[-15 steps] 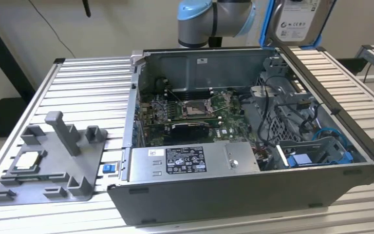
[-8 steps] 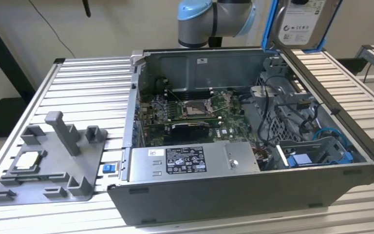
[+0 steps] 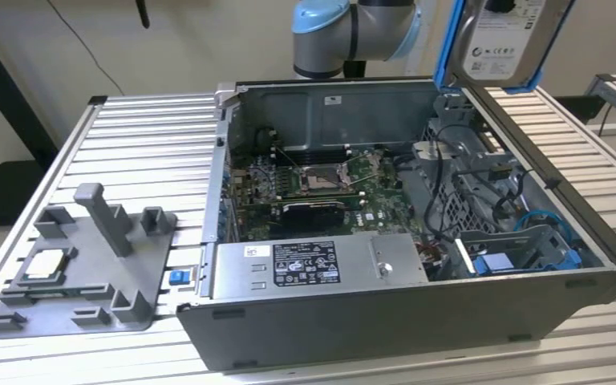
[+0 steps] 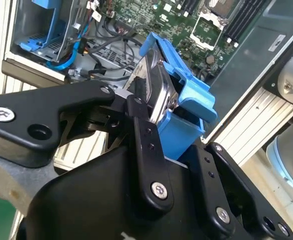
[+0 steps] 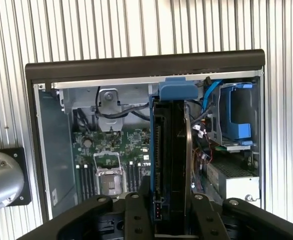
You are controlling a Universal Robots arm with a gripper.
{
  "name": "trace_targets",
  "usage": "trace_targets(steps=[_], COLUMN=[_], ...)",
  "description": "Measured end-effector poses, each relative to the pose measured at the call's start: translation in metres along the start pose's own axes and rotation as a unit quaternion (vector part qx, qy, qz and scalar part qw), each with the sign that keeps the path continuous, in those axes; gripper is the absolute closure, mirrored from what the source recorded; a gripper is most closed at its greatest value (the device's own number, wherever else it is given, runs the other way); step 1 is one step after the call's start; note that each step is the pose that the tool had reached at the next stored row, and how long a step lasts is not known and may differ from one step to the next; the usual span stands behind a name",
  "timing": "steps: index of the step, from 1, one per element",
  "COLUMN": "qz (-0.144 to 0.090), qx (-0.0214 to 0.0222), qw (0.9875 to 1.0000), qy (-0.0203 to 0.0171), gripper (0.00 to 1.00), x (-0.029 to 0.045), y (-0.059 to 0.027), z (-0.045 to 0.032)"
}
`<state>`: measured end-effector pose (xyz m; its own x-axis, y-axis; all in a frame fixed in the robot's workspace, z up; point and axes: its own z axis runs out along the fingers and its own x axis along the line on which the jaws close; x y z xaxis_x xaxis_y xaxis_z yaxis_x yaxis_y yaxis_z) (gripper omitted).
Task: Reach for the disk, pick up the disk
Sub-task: 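Pick up the disk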
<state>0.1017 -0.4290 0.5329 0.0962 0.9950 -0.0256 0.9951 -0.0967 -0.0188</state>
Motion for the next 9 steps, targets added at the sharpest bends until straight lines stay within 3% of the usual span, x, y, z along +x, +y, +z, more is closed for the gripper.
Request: trace_targets(steps=[9], qz=[0.003], qx=[0.0002], qw=[1.0], qy=[0.0], gripper=[1.0], x=[-0.0141], y=[0.0014], z=[0.0011])
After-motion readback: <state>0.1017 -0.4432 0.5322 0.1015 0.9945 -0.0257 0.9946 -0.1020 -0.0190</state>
